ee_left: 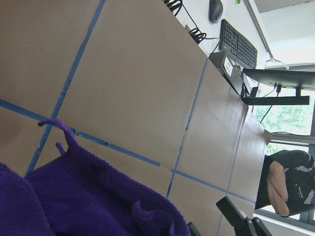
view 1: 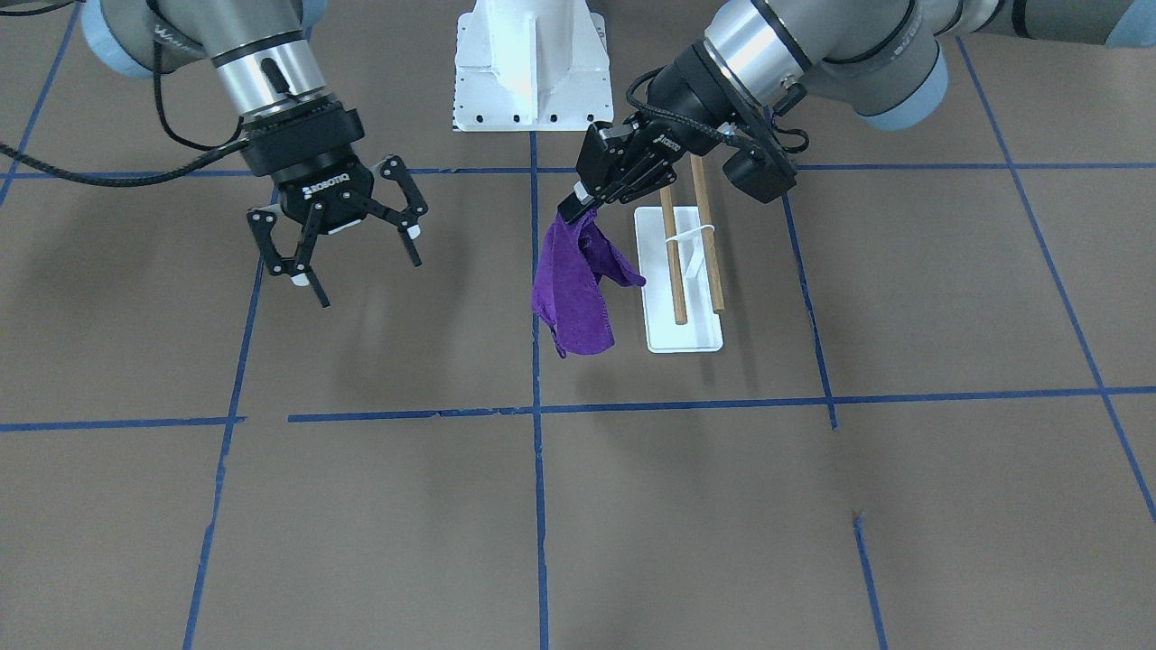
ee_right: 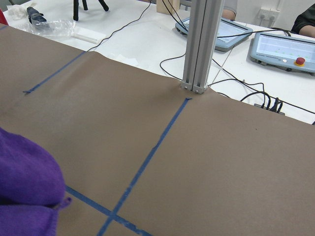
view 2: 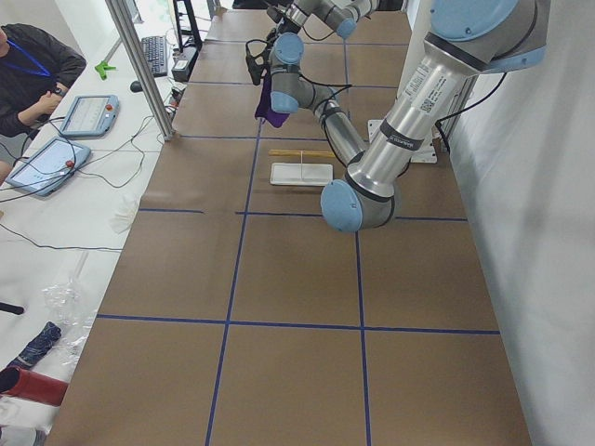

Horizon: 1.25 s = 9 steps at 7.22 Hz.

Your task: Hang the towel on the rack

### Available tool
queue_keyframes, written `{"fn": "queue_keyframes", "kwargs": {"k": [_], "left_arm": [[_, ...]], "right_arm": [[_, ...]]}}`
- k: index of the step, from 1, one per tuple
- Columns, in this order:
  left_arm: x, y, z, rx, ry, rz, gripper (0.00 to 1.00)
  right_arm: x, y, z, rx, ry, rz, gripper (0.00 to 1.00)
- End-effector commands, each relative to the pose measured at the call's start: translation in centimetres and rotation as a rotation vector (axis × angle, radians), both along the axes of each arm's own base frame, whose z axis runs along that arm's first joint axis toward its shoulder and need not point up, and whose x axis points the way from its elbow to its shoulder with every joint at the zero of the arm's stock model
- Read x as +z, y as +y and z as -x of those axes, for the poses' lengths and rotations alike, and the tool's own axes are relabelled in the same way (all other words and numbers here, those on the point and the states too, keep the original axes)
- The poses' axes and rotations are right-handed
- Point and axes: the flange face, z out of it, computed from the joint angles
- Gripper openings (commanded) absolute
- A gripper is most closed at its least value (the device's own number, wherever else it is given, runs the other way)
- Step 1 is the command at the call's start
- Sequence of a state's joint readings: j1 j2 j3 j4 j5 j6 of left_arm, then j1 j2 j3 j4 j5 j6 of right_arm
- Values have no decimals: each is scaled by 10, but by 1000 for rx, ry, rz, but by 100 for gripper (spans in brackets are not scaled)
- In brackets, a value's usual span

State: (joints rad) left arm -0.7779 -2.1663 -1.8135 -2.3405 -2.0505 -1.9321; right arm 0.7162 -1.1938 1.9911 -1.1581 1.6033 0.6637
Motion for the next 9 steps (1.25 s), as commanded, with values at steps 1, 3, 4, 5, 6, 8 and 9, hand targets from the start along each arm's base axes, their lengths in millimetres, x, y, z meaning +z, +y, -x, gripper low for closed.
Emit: {"fn": "queue_keyframes", "kwargs": {"k": [1,3,4,5,6,8,9], "left_arm": [[44,16,-4,-50,-46,41,0],[82,30,-26,-100,-102,75,0],[110,38,-16,-102,-135,95,0],[136,58,9,-98,-194,32,0],[160,83,45,-99,-234,17,0],[190,100,67,-89,-300,-2,0],[203,102,71,-84,-338,-24,0]], "right_arm": [[49,-18,-59,-38,41,75,100],[94,-30,-110,-20,64,166,100],[104,-34,-124,-26,100,154,100],[106,-41,-140,-25,100,196,100],[105,-43,-151,-46,78,214,100],[107,-42,-153,-49,77,220,100],[109,-42,-153,-49,79,224,100]]}}
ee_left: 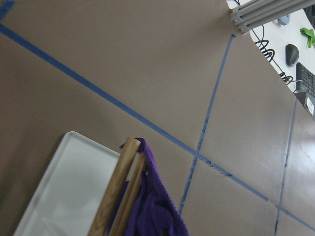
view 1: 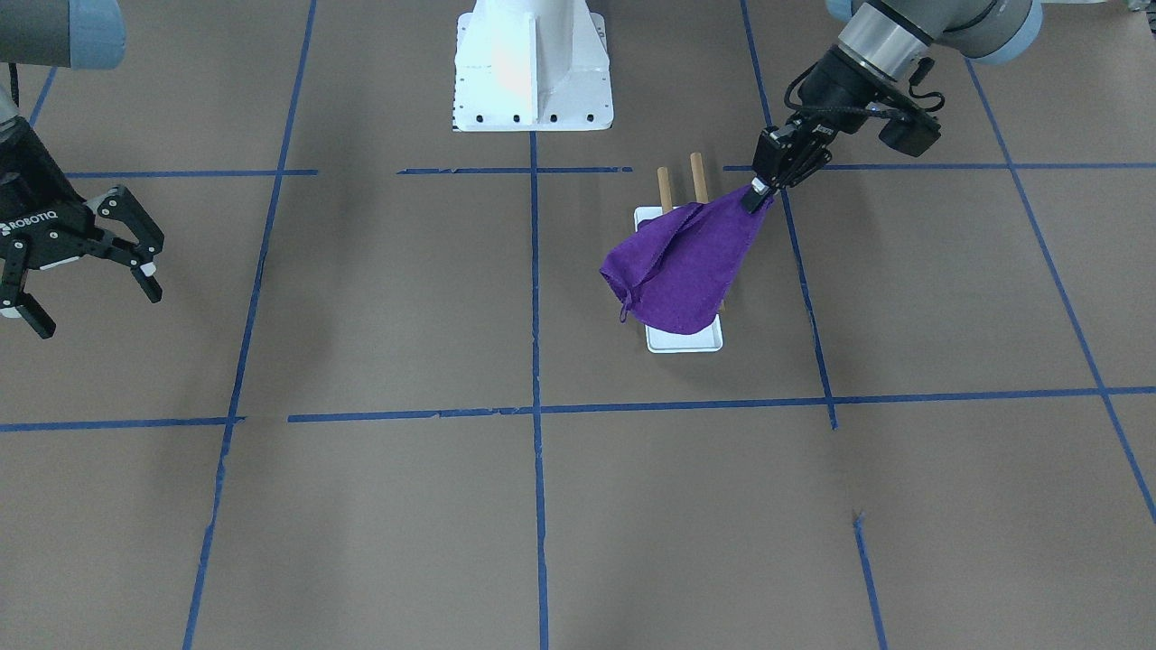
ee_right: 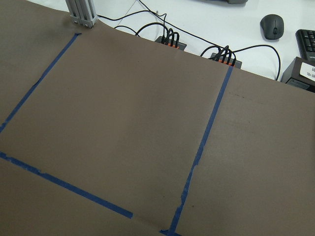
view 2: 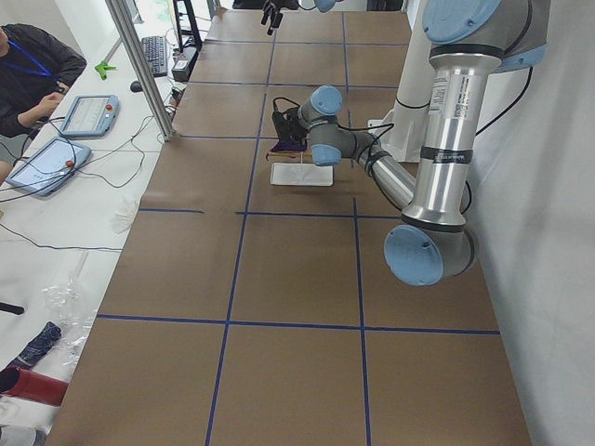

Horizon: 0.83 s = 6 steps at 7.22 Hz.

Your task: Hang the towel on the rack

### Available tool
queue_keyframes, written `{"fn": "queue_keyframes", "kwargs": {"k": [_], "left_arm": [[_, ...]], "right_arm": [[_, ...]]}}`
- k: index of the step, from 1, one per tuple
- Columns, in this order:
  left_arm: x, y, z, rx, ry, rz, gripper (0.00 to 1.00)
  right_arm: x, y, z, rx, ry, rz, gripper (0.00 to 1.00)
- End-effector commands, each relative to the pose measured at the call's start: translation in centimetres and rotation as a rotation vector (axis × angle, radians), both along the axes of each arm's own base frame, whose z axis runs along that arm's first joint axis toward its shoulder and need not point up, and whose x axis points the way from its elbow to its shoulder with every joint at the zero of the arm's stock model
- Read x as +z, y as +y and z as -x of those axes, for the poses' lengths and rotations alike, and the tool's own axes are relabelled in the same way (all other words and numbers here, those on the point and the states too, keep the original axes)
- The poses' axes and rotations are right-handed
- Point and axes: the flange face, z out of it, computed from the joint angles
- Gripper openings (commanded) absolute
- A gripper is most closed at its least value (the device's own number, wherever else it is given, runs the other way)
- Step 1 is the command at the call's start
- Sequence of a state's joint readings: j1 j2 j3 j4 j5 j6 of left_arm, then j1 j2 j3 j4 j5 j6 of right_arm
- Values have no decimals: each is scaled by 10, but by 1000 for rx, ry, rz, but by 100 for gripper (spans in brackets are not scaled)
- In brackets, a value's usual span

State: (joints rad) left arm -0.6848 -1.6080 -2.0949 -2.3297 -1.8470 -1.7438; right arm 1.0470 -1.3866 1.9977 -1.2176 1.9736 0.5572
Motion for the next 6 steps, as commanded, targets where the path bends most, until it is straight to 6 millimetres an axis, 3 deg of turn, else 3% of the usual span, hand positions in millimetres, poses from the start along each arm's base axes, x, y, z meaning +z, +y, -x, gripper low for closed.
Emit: {"fn": "queue_keyframes", "kwargs": {"k": [1,4,5,6], "left_arm": [[23,7,10,13,-63,-26,0],[46,7,5,13,-120,-32,0],[52,4,0,17,-129,-24,64],[55,4,-3,20,-134,-20,100]], "right_arm": [[2,0,-1,-1,1,6,100],[3,0,-1,-1,3,8,100],[4,0,-2,1,3,10,100],[5,1,-2,-4,3,15,100]]}}
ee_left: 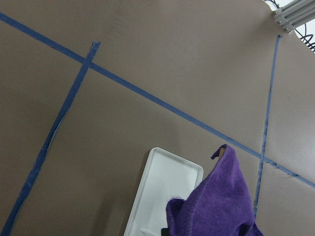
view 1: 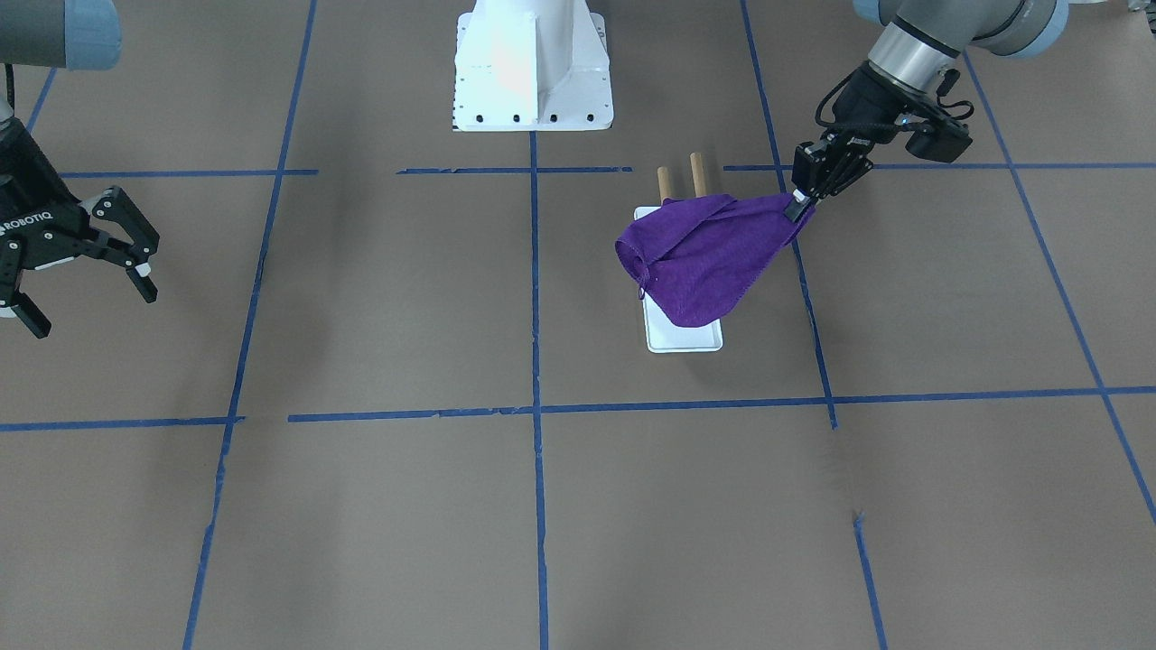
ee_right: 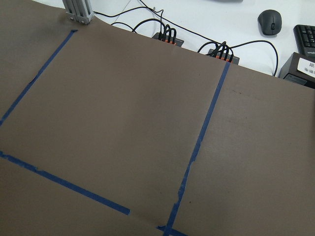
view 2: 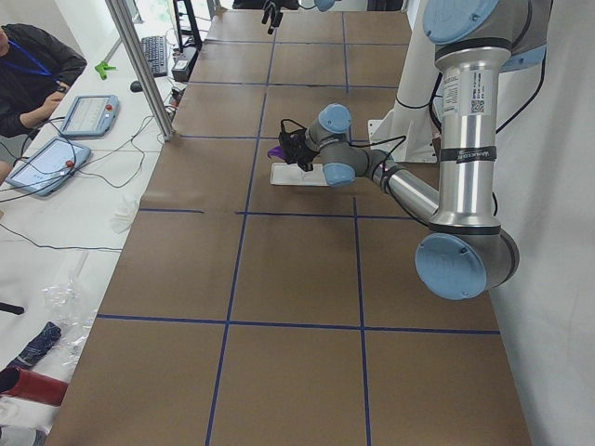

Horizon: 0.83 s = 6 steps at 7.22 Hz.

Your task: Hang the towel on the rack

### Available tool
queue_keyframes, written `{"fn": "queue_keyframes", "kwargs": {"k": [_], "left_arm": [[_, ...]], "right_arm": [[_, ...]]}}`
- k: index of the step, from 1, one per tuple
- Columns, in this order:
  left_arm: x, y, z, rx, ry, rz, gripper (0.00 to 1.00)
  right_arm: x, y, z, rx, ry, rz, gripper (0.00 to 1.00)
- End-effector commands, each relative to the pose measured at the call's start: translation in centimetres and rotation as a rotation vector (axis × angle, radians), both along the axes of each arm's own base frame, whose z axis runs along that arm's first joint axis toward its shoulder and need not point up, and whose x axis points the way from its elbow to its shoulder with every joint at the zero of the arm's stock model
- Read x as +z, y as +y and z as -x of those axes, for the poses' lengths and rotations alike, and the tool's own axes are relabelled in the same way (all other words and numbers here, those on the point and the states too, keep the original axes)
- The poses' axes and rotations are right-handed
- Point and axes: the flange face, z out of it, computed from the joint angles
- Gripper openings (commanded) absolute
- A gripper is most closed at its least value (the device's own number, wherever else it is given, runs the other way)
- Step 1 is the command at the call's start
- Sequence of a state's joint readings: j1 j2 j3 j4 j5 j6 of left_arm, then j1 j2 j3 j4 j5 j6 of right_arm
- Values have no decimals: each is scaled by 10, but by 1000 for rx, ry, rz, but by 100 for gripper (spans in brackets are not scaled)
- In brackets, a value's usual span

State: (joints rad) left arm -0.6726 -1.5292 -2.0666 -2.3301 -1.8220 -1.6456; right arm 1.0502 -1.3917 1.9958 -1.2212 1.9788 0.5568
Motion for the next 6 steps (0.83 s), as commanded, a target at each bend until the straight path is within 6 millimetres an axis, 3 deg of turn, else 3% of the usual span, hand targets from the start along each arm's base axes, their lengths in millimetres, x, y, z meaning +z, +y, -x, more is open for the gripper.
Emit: {"fn": "queue_keyframes", "kwargs": {"k": [1,3,4,6], "left_arm": [[5,-2,-4,5,-8,4,100],[8,-4,4,20,-38,-45,100],[13,-7,13,67,-47,-55,100],[28,-45,77,139,-182,-127,100]], "right_arm": [[6,-1,-4,-1,11,37,100],[23,-2,-20,-10,39,117,100],[46,-3,-50,-44,91,149,100],[109,1,-113,-157,294,251,100]]}}
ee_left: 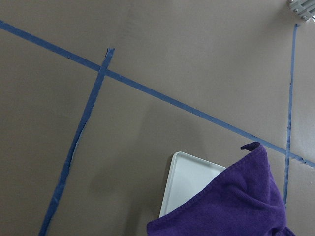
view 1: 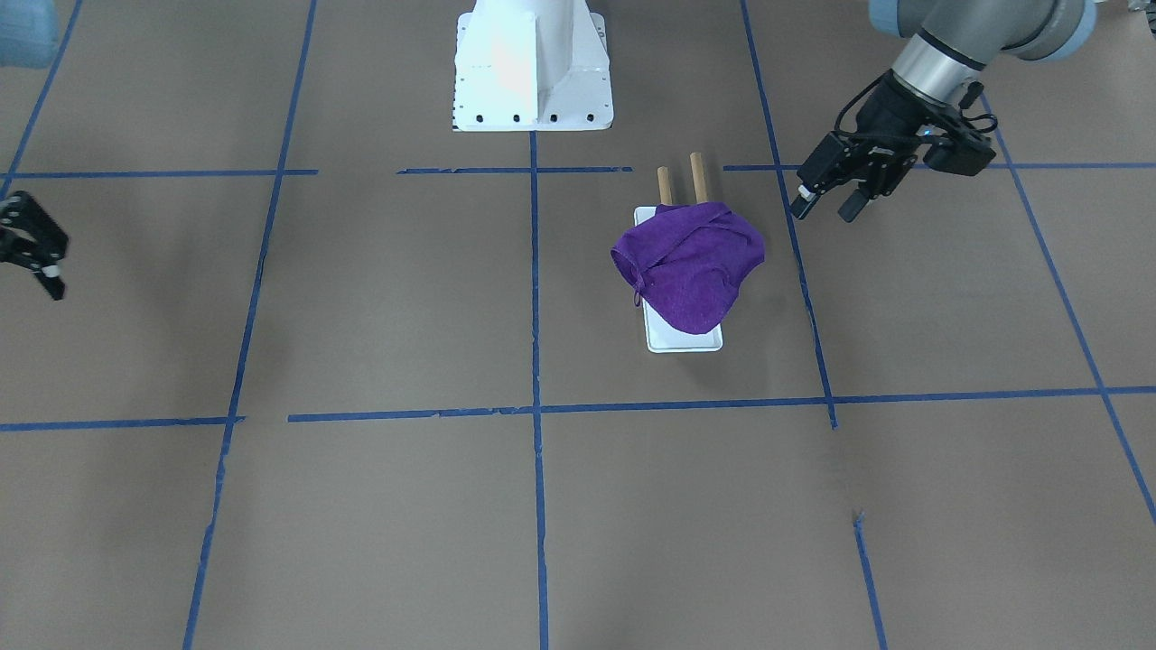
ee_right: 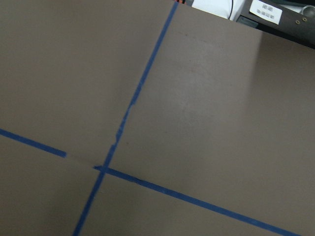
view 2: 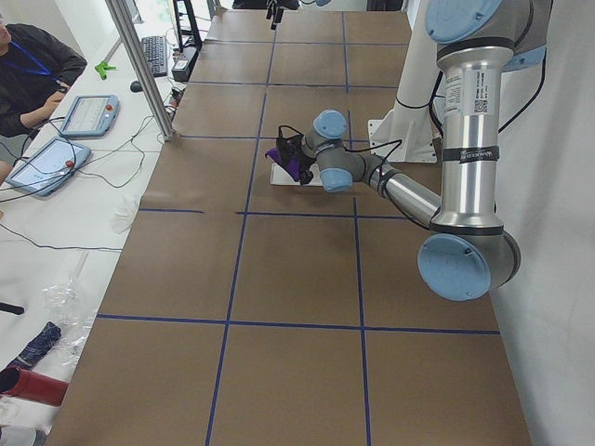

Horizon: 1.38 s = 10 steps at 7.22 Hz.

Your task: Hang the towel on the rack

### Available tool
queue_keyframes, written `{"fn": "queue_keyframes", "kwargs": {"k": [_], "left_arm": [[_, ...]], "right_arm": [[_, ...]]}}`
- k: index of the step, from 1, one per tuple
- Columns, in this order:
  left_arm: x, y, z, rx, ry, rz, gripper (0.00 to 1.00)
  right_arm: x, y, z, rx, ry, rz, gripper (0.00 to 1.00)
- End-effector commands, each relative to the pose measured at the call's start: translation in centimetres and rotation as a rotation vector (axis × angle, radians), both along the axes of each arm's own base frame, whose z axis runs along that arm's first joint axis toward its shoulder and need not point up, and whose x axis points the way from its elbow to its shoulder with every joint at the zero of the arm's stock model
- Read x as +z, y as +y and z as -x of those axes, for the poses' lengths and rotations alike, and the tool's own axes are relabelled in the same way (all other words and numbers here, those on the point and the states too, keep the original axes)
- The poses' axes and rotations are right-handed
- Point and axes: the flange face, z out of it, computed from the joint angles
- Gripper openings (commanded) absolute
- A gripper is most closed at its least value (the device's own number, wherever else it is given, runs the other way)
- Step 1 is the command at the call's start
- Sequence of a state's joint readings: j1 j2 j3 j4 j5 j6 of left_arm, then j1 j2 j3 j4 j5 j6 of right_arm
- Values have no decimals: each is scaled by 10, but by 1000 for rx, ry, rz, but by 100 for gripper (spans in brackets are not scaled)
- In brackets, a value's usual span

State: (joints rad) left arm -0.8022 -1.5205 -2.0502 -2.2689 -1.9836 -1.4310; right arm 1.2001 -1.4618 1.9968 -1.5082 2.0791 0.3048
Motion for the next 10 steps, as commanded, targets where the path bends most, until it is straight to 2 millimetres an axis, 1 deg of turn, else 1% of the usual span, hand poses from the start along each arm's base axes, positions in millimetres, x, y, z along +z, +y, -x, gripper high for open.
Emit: {"fn": "queue_keyframes", "kwargs": {"k": [1,2,3,4,5,6,7,8,9,10], "left_arm": [[20,-35,55,67,-190,-99,100],[36,-51,80,87,-291,-141,100],[52,-67,114,115,-393,-178,100],[68,-79,143,172,-481,-243,100],[92,-91,169,210,-541,-251,100],[114,-98,185,253,-576,-254,100],[131,-100,206,282,-567,-263,100],[164,-100,245,305,-464,-202,100],[192,-99,275,357,-462,-204,100],[215,-94,306,359,-474,-167,100]], "right_arm": [[69,6,-64,-120,180,160,100],[121,5,-95,-108,213,268,100],[158,8,-123,-185,233,268,100],[182,12,-153,-176,210,294,100],[198,18,-164,-155,128,336,100],[209,18,-172,-135,49,353,100],[207,14,-175,-114,7,339,100],[207,10,-175,-112,7,328,100],[205,12,-175,-101,8,314,100],[203,9,-175,-88,4,321,100]]}}
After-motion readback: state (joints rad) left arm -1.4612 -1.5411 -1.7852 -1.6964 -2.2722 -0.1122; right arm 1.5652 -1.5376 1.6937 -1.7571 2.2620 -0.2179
